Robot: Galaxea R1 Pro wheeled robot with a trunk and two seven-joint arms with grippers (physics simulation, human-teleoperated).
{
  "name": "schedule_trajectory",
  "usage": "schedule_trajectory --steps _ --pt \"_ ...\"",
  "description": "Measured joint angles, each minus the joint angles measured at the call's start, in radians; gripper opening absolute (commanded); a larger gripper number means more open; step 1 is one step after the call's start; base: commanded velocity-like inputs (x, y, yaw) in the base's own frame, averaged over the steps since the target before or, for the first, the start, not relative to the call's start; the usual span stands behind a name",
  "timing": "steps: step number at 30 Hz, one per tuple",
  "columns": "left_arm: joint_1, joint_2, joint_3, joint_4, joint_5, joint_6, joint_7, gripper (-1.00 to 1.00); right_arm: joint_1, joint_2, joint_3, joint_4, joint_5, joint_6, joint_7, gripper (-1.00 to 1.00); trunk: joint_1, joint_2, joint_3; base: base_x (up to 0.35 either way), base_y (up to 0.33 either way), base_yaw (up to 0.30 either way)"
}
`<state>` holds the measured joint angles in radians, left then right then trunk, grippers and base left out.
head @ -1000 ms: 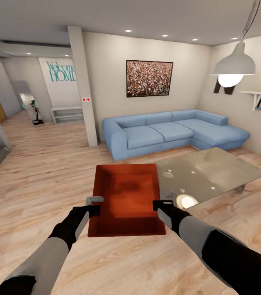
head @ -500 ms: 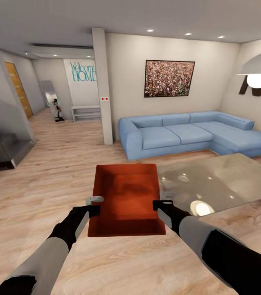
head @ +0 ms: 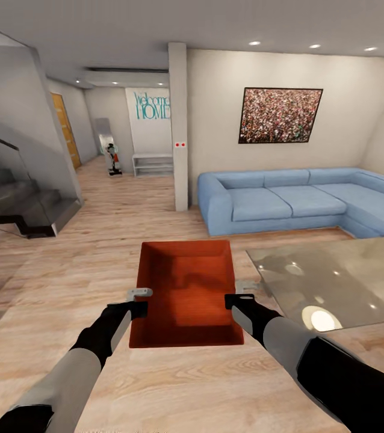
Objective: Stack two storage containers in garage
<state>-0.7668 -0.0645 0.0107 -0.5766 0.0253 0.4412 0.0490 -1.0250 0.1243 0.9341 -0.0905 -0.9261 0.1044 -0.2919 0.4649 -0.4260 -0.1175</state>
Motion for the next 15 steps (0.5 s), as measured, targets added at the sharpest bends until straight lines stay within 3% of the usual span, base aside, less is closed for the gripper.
schedule_trajectory --steps 15 --pt "0.0 0.0 0.0 0.002 0.0 0.0 0.0 -1.0 0.0 0.0 0.0 0.0 0.0 0.002 0.0 -1.0 0.0 0.0 0.0 0.0 0.0 0.271"
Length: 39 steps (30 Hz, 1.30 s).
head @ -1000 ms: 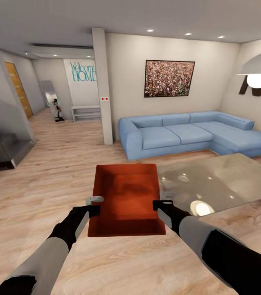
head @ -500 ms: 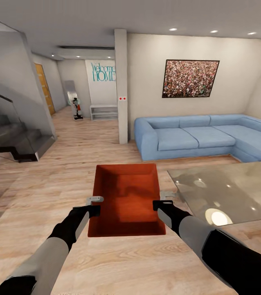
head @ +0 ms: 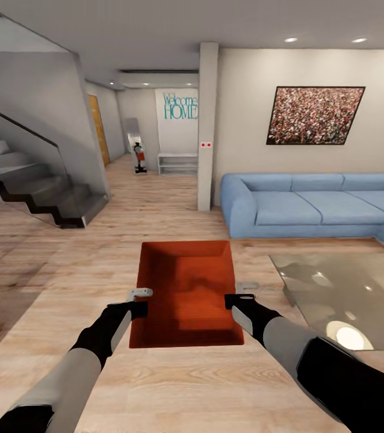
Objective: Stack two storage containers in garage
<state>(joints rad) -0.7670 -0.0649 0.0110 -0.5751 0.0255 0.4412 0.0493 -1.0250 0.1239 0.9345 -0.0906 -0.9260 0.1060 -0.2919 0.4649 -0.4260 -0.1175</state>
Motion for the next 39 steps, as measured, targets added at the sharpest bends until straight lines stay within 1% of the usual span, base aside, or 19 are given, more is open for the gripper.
schedule_trajectory --steps 13,39 --pt "0.0 0.001 -0.001 0.002 0.003 0.0 0.0 -1.0 0.0 0.001 0.0 0.0 0.002 0.002 0.0 -1.0 0.0 0.0 0.0 0.029 0.0 0.25" --pt "0.0 -0.003 0.003 0.006 -0.001 0.0 0.0 -1.0 0.0 -0.002 -0.002 0.001 0.005 0.007 0.002 -1.0 -0.001 0.0 0.0 0.311 0.0 0.006"
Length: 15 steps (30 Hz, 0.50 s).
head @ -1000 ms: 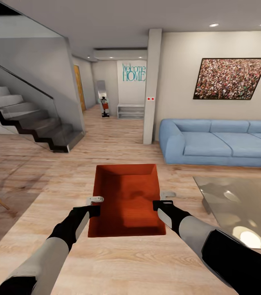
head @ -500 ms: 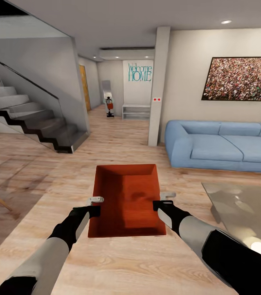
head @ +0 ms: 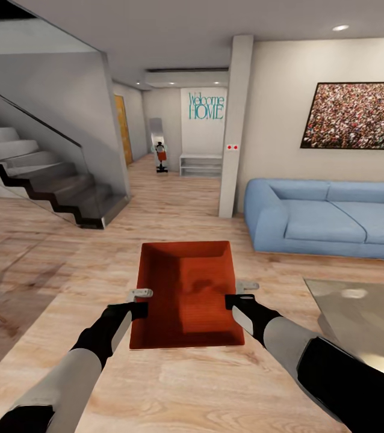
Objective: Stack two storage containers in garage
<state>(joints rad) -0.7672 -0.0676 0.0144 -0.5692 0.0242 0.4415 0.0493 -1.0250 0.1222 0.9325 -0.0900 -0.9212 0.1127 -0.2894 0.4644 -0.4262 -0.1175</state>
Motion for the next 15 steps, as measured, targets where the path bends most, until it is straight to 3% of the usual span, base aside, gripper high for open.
schedule_trajectory --steps 15 --pt "0.0 0.0 0.0 0.0 0.0 0.0 0.0 -1.0 0.0 0.0 0.0 0.0 0.0 0.0 0.0 -1.0 0.0 0.0 0.0 0.322 0.0 0.0"
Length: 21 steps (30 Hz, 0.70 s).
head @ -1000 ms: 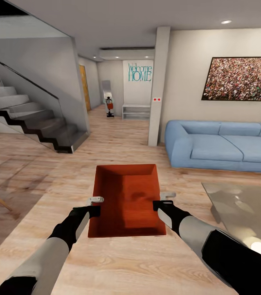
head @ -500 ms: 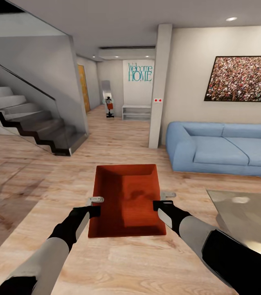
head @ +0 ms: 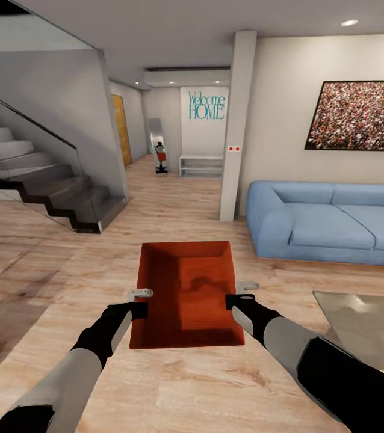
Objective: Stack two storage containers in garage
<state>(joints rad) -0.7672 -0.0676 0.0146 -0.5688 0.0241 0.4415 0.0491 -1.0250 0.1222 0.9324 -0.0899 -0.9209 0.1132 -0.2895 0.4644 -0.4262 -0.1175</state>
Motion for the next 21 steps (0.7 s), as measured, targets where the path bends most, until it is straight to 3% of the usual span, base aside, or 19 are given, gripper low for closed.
schedule_trajectory --steps 14,21 --pt "0.0 0.003 -0.003 0.0 0.007 0.0 0.0 -1.0 0.0 0.002 0.002 -0.001 -0.001 0.001 -0.004 -1.0 0.0 0.0 0.0 0.322 0.0 0.002" --pt "0.0 0.003 -0.003 0.0 0.007 0.0 0.0 -1.0 0.0 0.003 0.002 0.0 -0.001 0.001 -0.004 -1.0 0.0 0.0 0.0 0.322 0.0 0.213"
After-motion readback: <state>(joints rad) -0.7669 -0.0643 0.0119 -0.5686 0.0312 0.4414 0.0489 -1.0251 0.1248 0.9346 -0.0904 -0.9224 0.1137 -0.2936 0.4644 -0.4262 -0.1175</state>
